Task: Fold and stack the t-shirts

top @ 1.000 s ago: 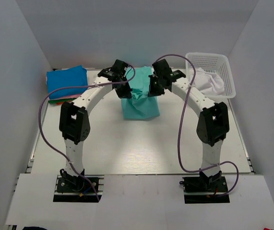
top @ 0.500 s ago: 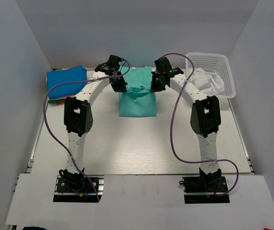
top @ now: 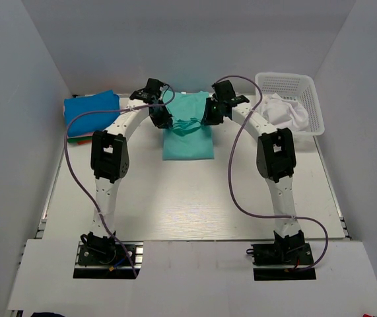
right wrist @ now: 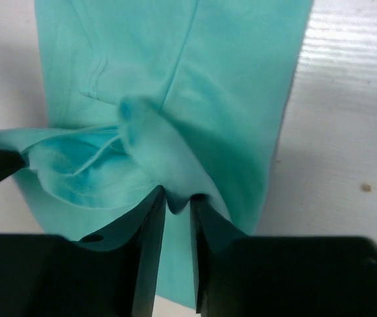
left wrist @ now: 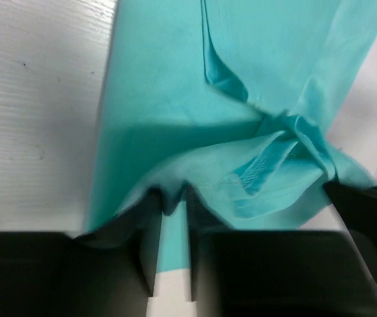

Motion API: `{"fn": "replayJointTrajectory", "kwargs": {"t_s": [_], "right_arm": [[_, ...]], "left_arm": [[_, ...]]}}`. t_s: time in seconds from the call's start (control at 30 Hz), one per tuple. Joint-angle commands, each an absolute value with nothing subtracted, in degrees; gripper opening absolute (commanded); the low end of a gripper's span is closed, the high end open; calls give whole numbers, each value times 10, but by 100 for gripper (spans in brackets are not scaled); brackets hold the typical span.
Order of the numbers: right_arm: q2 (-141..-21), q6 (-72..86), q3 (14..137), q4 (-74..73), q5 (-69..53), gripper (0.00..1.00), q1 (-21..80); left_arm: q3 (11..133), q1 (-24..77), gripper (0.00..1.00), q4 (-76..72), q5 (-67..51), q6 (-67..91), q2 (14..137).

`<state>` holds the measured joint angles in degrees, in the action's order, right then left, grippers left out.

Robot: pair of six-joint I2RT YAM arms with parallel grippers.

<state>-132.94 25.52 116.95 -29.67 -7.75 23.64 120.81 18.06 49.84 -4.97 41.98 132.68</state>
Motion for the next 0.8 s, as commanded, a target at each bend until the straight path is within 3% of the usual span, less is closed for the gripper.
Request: {"fn": "replayJointTrajectory", "kwargs": {"t_s": [0.0, 0.07, 0.1, 0.13, 0.17, 0.2, 0.4, 0.53, 0.7, 0.77], "right_arm": [[-1344, 263, 1205, -246, -109, 32, 223], [-1351, 263, 1219, -234, -141, 55, 218], [-1352, 261, 1233, -236, -142, 65, 216], [-1349, 260, 1237, -237, -142, 70, 217], [-1343, 263, 1237, -244, -143, 87, 215], [-1319, 257, 1225, -245, -148, 90, 214], [-1210, 222, 1082, -257, -147, 90, 221], [-1133, 217, 922, -253, -163, 90, 221], [-1112, 236, 833, -240, -201, 90, 225], [-1121, 249, 820, -232, -218, 90, 228]], "left_arm": [[1237, 166, 36, 469, -50, 422, 1329], [1270, 159, 53, 468, -61, 427, 1336], [1280, 151, 99, 468, -62, 427, 1336], [1288, 146, 100, 468, -55, 427, 1336], [1288, 146, 100, 468, -49, 422, 1322], [1281, 146, 100, 474, -37, 416, 1311], [1094, 153, 100, 468, -71, 373, 1219], [1013, 167, 100, 485, -89, 331, 1177], [876, 174, 100, 425, -126, 331, 1129], [849, 179, 94, 398, -145, 344, 1129]]}}
